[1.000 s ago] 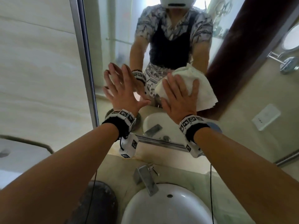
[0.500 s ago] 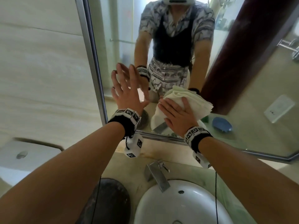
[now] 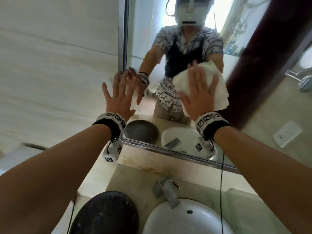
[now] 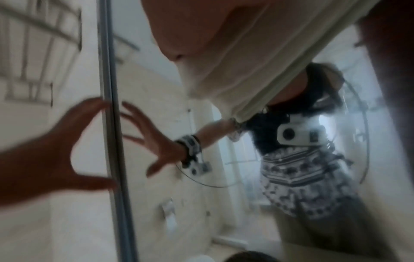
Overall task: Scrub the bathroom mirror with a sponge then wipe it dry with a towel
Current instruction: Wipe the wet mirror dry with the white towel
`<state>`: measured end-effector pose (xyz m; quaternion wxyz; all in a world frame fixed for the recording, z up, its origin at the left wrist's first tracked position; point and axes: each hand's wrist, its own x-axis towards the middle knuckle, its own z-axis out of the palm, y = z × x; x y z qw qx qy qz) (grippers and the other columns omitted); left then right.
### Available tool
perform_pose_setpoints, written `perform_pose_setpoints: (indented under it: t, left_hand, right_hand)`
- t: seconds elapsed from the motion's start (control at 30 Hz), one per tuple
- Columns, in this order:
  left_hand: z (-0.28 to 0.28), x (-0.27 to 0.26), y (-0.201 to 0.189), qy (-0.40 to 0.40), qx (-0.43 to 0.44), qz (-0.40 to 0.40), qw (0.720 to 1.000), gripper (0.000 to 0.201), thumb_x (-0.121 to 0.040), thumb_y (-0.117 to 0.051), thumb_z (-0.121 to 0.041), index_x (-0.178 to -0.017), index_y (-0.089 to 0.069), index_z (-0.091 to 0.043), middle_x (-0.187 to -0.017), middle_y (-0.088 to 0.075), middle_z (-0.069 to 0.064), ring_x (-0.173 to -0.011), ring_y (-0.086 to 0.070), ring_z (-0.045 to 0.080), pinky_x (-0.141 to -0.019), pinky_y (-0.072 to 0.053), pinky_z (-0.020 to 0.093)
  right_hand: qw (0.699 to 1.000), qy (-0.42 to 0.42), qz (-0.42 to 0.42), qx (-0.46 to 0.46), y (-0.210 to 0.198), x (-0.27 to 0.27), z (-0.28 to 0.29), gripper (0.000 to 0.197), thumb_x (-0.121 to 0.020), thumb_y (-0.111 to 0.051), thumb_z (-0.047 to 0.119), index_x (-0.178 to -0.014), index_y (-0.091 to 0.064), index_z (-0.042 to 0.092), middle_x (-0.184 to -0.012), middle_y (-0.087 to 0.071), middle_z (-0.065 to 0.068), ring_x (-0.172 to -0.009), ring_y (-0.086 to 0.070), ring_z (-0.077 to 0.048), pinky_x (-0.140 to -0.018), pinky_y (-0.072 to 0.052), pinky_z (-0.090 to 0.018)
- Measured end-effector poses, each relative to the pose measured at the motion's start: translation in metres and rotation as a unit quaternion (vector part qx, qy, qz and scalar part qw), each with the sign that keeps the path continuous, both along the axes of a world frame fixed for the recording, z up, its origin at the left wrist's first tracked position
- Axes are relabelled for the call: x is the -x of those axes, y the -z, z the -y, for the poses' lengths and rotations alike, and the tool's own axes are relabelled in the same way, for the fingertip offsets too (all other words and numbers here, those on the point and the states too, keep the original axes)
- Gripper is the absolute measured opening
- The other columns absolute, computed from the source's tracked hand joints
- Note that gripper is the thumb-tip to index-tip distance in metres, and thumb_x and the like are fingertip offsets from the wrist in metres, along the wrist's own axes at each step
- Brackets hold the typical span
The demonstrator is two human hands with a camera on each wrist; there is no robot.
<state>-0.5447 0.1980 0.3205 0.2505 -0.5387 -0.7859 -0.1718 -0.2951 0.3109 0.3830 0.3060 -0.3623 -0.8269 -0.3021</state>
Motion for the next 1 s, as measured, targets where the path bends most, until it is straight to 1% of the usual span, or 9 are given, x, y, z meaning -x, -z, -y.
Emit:
perform_pose_setpoints:
  t: [0.07, 0.17, 0.27, 0.37, 0.43, 0.6, 0.7, 0.87, 1.0]
  left_hand:
    - [0.002, 0.014, 0.000, -0.019, -0.003, 0.003, 1.000, 0.140, -0.059, -0.089, -0.049, -0.158, 0.006, -0.019, -0.164, 0.011, 0.012, -0.151, 0.005, 0.036, -0.114, -0.011, 0.069]
    - [-0.002, 0.028, 0.009, -0.006, 0.008, -0.002, 1.000, 0.144, -0.055, -0.090, -0.052, -0.157, 0.005, -0.015, -0.164, 0.012, 0.012, -0.151, 0.001, 0.034, -0.117, -0.016, 0.062]
    - [-0.011, 0.037, 0.017, 0.029, -0.006, 0.002, 1.000, 0.141, -0.056, -0.093, -0.039, -0.157, 0.003, -0.013, -0.163, 0.011, 0.015, -0.151, -0.003, 0.035, -0.118, -0.027, 0.051]
    - [-0.017, 0.038, 0.023, 0.030, -0.034, 0.001, 0.999, 0.131, -0.065, -0.089, -0.029, -0.157, 0.003, -0.012, -0.163, 0.009, 0.016, -0.151, -0.001, 0.036, -0.115, -0.035, 0.047]
    - [-0.018, 0.037, 0.023, 0.020, -0.029, -0.004, 0.999, 0.132, -0.064, -0.089, -0.032, -0.157, 0.002, -0.011, -0.163, 0.009, 0.017, -0.151, 0.000, 0.036, -0.115, -0.035, 0.045]
    - [-0.014, 0.034, 0.020, -0.021, 0.012, -0.022, 0.999, 0.150, -0.050, -0.093, -0.047, -0.156, 0.006, -0.010, -0.163, 0.008, 0.019, -0.151, -0.001, 0.034, -0.112, -0.039, 0.040]
    - [-0.014, 0.032, 0.019, -0.048, 0.032, -0.031, 0.998, 0.150, -0.052, -0.090, -0.054, -0.155, 0.011, -0.011, -0.162, 0.012, 0.018, -0.151, 0.002, 0.033, -0.110, -0.042, 0.039]
    - [-0.015, 0.031, 0.019, -0.066, 0.039, -0.043, 0.996, 0.149, -0.054, -0.088, -0.058, -0.155, 0.012, -0.011, -0.162, 0.013, 0.018, -0.151, 0.003, 0.035, -0.109, -0.043, 0.040]
    - [-0.014, 0.030, 0.021, -0.058, 0.035, -0.033, 0.997, 0.143, -0.060, -0.088, -0.051, -0.155, 0.012, -0.013, -0.162, 0.013, 0.017, -0.151, 0.001, 0.037, -0.105, -0.048, 0.040]
  right_hand:
    - [0.995, 0.015, -0.096, 0.010, -0.008, 0.021, 0.002, 0.076, -0.098, -0.033, 0.053, -0.155, -0.010, 0.009, -0.163, -0.006, -0.010, -0.150, -0.003, -0.025, -0.115, 0.005, -0.062]
    - [0.991, 0.043, -0.127, -0.001, 0.006, 0.043, 0.004, 0.074, -0.097, -0.033, 0.052, -0.154, -0.013, 0.009, -0.162, -0.010, -0.011, -0.150, -0.006, -0.028, -0.114, -0.002, -0.066]
    - [0.998, 0.022, -0.061, -0.018, 0.036, 0.048, -0.004, 0.075, -0.095, -0.036, 0.050, -0.154, -0.014, 0.009, -0.162, -0.010, -0.011, -0.149, -0.007, -0.027, -0.113, 0.005, -0.065]
    - [0.998, -0.017, 0.055, -0.033, 0.069, 0.046, -0.011, 0.076, -0.094, -0.041, 0.049, -0.154, -0.014, 0.011, -0.162, -0.011, -0.008, -0.148, -0.006, -0.025, -0.112, 0.016, -0.062]
    - [0.993, -0.039, 0.106, -0.034, 0.091, 0.046, -0.013, 0.076, -0.094, -0.042, 0.048, -0.154, -0.013, 0.013, -0.162, -0.010, -0.006, -0.149, -0.006, -0.023, -0.111, 0.018, -0.061]
    - [0.984, -0.086, 0.148, -0.041, 0.137, 0.050, -0.011, 0.077, -0.091, -0.044, 0.042, -0.155, -0.011, 0.016, -0.163, -0.006, 0.000, -0.150, -0.004, -0.017, -0.115, 0.012, -0.057]
    - [0.976, -0.097, 0.186, -0.049, 0.160, 0.053, -0.007, 0.073, -0.091, -0.038, 0.038, -0.156, -0.011, 0.017, -0.163, -0.004, 0.001, -0.150, -0.004, -0.016, -0.117, 0.011, -0.055]
    - [0.972, -0.099, 0.210, -0.039, 0.166, 0.055, 0.001, 0.074, -0.091, -0.040, 0.033, -0.156, -0.009, 0.015, -0.164, 0.001, 0.000, -0.150, 0.000, -0.016, -0.119, 0.010, -0.051]
    - [0.958, -0.113, 0.264, -0.009, 0.152, 0.047, 0.001, 0.081, -0.085, -0.049, 0.026, -0.156, -0.011, 0.016, -0.164, 0.001, 0.000, -0.150, 0.002, -0.016, -0.119, 0.011, -0.048]
